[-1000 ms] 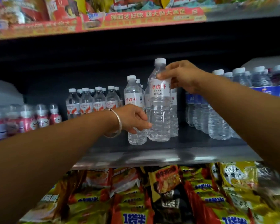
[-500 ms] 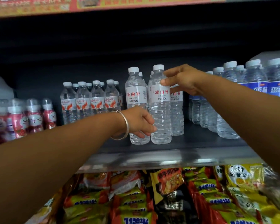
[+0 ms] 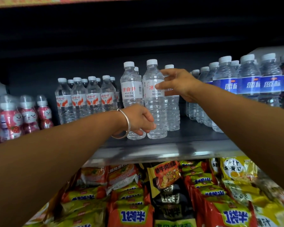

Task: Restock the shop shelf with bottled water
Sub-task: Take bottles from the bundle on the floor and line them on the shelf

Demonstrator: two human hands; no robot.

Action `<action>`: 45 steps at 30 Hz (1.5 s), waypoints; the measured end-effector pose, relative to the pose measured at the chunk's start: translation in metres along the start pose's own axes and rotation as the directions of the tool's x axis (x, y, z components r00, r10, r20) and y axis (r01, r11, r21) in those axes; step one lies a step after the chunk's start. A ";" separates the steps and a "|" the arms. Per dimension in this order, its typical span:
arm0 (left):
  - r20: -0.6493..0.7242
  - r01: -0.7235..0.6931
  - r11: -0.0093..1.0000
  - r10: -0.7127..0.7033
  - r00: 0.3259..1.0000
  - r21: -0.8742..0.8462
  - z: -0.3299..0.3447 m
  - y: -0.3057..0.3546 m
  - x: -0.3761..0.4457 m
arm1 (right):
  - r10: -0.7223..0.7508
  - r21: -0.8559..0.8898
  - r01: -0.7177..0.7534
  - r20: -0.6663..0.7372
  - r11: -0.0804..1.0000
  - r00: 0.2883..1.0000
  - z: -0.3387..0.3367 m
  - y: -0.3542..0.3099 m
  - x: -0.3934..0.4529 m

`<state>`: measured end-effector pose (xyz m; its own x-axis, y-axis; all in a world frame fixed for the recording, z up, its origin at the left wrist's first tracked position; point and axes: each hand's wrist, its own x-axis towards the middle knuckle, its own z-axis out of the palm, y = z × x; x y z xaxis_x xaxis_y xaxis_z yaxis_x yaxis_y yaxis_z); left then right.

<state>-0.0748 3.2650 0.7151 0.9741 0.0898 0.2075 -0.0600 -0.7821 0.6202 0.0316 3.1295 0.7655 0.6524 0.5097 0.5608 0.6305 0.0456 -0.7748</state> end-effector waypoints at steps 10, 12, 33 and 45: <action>0.034 0.002 0.998 0.000 0.999 -0.062 0.030 0.023 -0.021 | -0.048 -0.287 0.023 -0.079 0.958 0.996 -0.013 0.017 -0.060; 0.077 0.021 0.997 -0.015 0.997 -0.074 0.045 0.027 -0.029 | -0.104 -0.477 0.079 -0.026 0.875 0.994 -0.017 0.024 -0.090; 0.490 0.080 0.958 -0.212 0.846 0.276 0.396 -0.136 -0.105 | 0.618 -0.775 -0.105 0.405 0.623 0.674 0.020 0.331 -0.388; 0.633 0.200 0.944 -0.326 0.702 0.264 0.653 -0.377 -0.209 | 0.860 -0.742 -0.461 0.313 0.487 0.404 0.156 0.603 -0.610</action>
<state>-0.1134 3.1384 -0.0562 0.8416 -0.0722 -0.5353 0.1960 -0.8826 0.4272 -0.0518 2.9805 -0.0888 0.6739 0.5141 -0.5307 0.3184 -0.8502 -0.4193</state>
